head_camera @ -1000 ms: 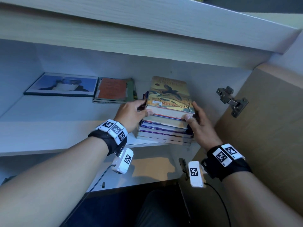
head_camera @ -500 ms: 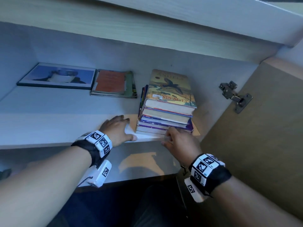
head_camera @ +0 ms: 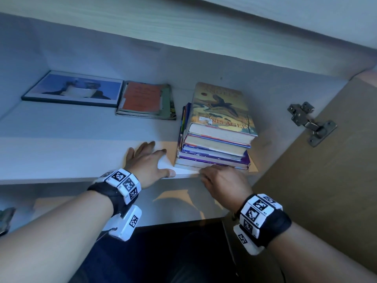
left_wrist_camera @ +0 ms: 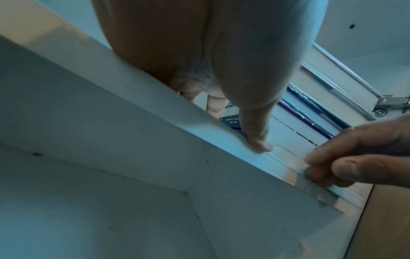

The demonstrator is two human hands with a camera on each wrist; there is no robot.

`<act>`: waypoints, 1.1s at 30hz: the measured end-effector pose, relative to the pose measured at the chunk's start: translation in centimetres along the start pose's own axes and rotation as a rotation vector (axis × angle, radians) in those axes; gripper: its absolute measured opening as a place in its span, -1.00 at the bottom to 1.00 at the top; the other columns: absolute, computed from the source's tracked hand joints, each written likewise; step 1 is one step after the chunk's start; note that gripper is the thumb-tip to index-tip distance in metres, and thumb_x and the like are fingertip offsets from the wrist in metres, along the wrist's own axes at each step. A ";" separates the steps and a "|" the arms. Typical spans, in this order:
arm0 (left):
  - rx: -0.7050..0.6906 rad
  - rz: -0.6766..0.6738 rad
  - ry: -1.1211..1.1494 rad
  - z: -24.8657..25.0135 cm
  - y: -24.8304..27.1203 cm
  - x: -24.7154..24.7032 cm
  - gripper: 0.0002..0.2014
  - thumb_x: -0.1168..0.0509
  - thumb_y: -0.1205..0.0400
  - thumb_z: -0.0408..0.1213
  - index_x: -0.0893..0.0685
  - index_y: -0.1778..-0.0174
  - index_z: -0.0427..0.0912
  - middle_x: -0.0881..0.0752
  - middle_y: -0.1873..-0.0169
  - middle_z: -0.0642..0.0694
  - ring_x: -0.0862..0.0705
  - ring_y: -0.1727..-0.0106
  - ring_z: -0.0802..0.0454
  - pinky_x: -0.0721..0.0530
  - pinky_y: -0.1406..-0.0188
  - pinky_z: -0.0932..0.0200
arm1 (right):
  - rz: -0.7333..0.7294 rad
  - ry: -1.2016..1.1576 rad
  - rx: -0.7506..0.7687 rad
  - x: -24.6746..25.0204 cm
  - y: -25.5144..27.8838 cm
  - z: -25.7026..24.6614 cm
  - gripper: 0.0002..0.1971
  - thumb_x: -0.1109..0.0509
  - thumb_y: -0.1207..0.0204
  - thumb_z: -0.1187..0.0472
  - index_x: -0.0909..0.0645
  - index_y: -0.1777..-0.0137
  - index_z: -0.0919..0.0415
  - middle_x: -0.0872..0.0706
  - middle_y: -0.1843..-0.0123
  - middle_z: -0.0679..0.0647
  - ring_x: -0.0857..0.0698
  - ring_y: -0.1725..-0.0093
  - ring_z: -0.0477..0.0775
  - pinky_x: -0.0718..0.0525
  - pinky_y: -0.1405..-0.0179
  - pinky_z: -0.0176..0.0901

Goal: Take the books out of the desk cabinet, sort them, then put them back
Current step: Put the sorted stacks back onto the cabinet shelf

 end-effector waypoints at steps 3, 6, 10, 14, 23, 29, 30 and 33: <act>-0.002 -0.005 0.018 0.0 0.1 -0.1 -0.15 -0.22 -0.57 0.44 -0.22 -0.75 0.18 0.03 -0.81 -0.08 0.15 -0.81 -0.06 0.18 -0.74 -0.30 | -0.006 -0.024 0.009 -0.3 -1.1 -0.5 -0.73 -0.17 -0.74 0.00 -0.70 -0.08 0.01 -0.82 0.03 -0.01 -0.79 0.08 0.21 -0.78 0.18 0.05; -0.003 -0.016 0.020 -0.1 0.1 -0.3 -0.15 -0.21 -0.57 0.44 -0.19 -0.76 0.18 0.06 -0.81 -0.08 0.17 -0.81 -0.06 0.21 -0.74 -0.30 | 0.038 -0.025 0.010 -0.7 -1.5 0.0 -0.78 -0.24 -0.73 0.04 -0.73 -0.07 -0.02 -0.84 0.04 -0.04 -0.80 0.12 0.15 -0.79 0.22 0.02; -0.004 -0.025 0.013 -0.1 0.1 -0.2 -0.14 -0.19 -0.57 0.45 -0.17 -0.77 0.18 0.07 -0.82 -0.08 0.18 -0.81 -0.07 0.20 -0.74 -0.31 | 0.002 -0.035 -0.020 -1.1 -2.6 0.8 -0.73 -0.17 -0.70 0.01 -0.68 0.06 0.02 -0.82 0.17 -0.02 -0.76 0.24 0.12 -0.77 0.28 0.00; 0.003 -0.048 -0.029 -0.1 0.5 -0.1 -0.13 -0.14 -0.57 0.49 -0.11 -0.77 0.22 0.10 -0.82 -0.04 0.17 -0.81 -0.05 0.18 -0.74 -0.34 | -0.054 -0.119 -0.075 -0.3 -4.9 2.0 -0.64 -0.05 -0.53 0.02 -0.67 0.19 0.09 -0.81 0.21 0.04 -0.73 0.23 0.19 -0.75 0.22 0.06; 0.099 -0.234 -0.167 0.3 -0.1 1.1 -0.12 -0.06 -0.46 0.62 0.09 -0.67 0.47 0.22 -0.79 -0.06 0.23 -0.75 -0.45 0.01 -0.43 -0.83 | -0.258 -0.200 -0.131 1.4 -11.6 4.8 -0.61 -0.23 -0.60 -0.08 -0.80 0.07 0.16 -0.86 0.03 0.11 -0.76 0.00 0.20 -0.73 -0.06 0.04; 0.092 -0.274 -0.190 0.4 -0.7 1.2 -0.08 -0.05 -0.49 0.61 0.18 -0.69 0.43 0.30 -0.78 -0.11 0.29 -0.74 -0.46 0.02 -0.41 -0.86 | -0.377 -0.141 -0.120 1.5 -17.9 5.5 -0.49 -0.18 -0.66 -0.08 -0.80 -0.18 0.30 -0.80 -0.25 0.26 -0.74 -0.21 0.30 -0.70 -0.27 0.17; 0.091 -0.278 -0.192 0.4 -0.8 1.2 -0.08 -0.05 -0.48 0.62 0.19 -0.70 0.42 0.31 -0.78 -0.11 0.30 -0.74 -0.47 0.03 -0.40 -0.86 | -0.373 -0.118 -0.121 1.5 -18.8 5.7 -0.45 -0.18 -0.65 -0.14 -0.80 -0.19 0.30 -0.80 -0.27 0.27 -0.75 -0.22 0.31 -0.70 -0.27 0.16; 0.096 -0.307 -0.184 0.5 -1.2 1.1 -0.05 -0.08 -0.46 0.62 0.21 -0.69 0.43 0.34 -0.77 -0.11 0.32 -0.74 -0.47 0.04 -0.38 -0.88 | -0.368 -0.051 -0.142 0.9 -21.4 6.4 -0.44 -0.21 -0.75 -0.12 -0.75 -0.27 0.40 -0.76 -0.33 0.36 -0.74 -0.27 0.37 -0.68 -0.25 0.11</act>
Point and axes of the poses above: each hand's wrist, its own y-axis away from the middle knuckle, its own x-axis out of the back of the hand, z = x × y, the point moved 3 cm from there along -y, towards the middle knuckle
